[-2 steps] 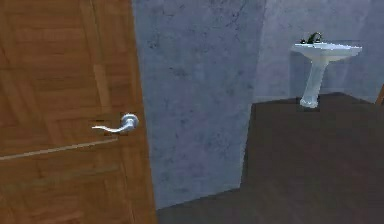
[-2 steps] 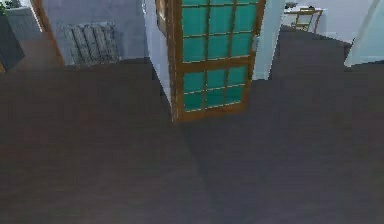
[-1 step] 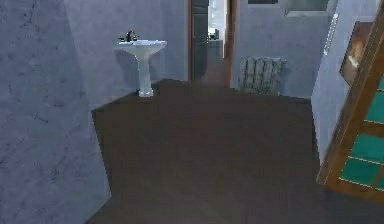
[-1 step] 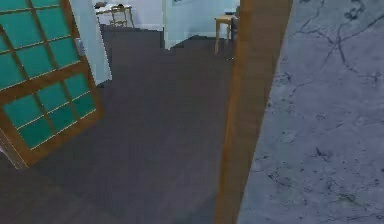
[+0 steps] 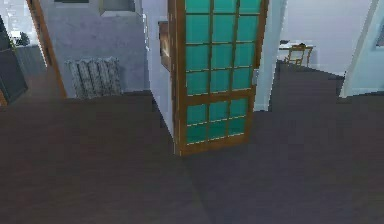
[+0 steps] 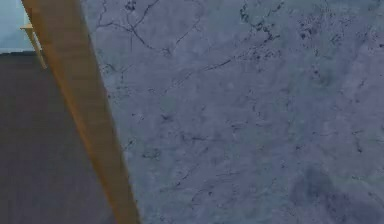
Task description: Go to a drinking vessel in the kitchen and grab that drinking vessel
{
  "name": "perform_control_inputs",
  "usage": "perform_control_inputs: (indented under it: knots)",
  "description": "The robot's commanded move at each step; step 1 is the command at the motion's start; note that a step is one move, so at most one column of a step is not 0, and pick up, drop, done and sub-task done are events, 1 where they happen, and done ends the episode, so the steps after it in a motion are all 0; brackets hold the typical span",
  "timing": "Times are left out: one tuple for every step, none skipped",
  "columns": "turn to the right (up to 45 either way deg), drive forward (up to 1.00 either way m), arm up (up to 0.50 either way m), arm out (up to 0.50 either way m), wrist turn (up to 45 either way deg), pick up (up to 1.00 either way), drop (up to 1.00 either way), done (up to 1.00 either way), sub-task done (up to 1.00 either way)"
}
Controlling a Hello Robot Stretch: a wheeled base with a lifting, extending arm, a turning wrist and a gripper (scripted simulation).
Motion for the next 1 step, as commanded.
perform_control_inputs:
  knots:
    - [0.0,0.95,0.0,0.0,0.0,0.0,0.0,0.0,0.0]
